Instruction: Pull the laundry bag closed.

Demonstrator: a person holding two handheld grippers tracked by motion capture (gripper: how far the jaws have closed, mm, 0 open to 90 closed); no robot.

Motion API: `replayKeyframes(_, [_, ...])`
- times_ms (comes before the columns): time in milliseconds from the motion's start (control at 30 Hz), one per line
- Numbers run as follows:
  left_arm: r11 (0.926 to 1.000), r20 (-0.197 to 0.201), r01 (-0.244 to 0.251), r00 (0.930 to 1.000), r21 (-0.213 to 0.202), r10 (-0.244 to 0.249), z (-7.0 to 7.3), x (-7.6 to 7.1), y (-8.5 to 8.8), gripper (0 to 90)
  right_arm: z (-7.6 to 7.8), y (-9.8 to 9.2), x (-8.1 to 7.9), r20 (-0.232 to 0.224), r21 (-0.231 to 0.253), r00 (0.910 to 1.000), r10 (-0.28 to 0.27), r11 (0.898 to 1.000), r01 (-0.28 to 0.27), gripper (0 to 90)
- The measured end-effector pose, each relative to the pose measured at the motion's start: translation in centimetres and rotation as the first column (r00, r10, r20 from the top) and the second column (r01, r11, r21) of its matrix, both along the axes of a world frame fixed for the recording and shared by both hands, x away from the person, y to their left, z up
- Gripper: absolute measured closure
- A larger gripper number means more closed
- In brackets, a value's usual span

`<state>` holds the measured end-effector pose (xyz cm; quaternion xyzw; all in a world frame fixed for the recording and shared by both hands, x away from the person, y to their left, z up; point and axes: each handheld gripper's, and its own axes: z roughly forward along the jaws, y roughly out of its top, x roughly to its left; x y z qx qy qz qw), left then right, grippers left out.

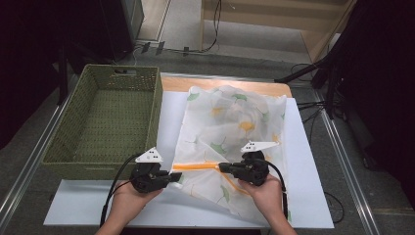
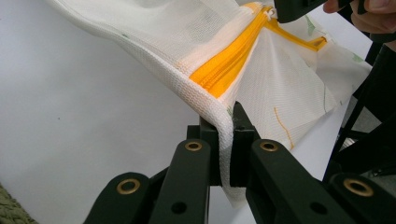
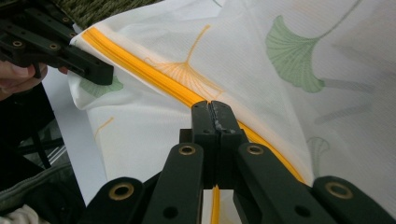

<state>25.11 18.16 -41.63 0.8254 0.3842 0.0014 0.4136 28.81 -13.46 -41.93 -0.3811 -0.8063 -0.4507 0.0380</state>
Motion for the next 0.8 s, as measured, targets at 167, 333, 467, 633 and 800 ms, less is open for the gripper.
replayKeyframes(167, [1.0,0.0,-0.005,1.0,-0.001,0.005,-0.3,-0.3,-0.2,88.9,0.0,-0.1,-0.1,0.001,-0.014,1.0,-0.004,1.0,0.004,90.0])
replayKeyframes(333, [0.9999,-0.008,-0.01,0.9999,-0.013,0.009,-0.5,-0.2,-0.1,88.9,0.0,-0.1,-0.1,0.001,-0.015,1.0,0.001,1.0,-0.001,90.0])
replayKeyframes(467, [0.9996,-0.006,-0.02,0.9998,-0.022,0.02,-0.5,-0.3,0.1,89.0,0.0,-0.2,-0.2,0.002,-0.021,1.0,-0.005,1.0,0.005,90.0])
replayKeyframes(633, [0.9996,0.003,-0.025,0.9997,-0.008,0.025,-0.5,-0.2,0.3,89.0,-0.2,-0.2,-0.2,-0.001,-0.038,1.0,-0.007,0.999,0.007,90.0])
replayKeyframes(800, [0.9996,0.008,-0.028,0.9996,-0.01,0.028,-0.4,-0.2,0.4,89.0,-0.1,-1.4,-0.5,-0.004,-0.025,0.9996,-0.029,0.999,0.029,90.0])
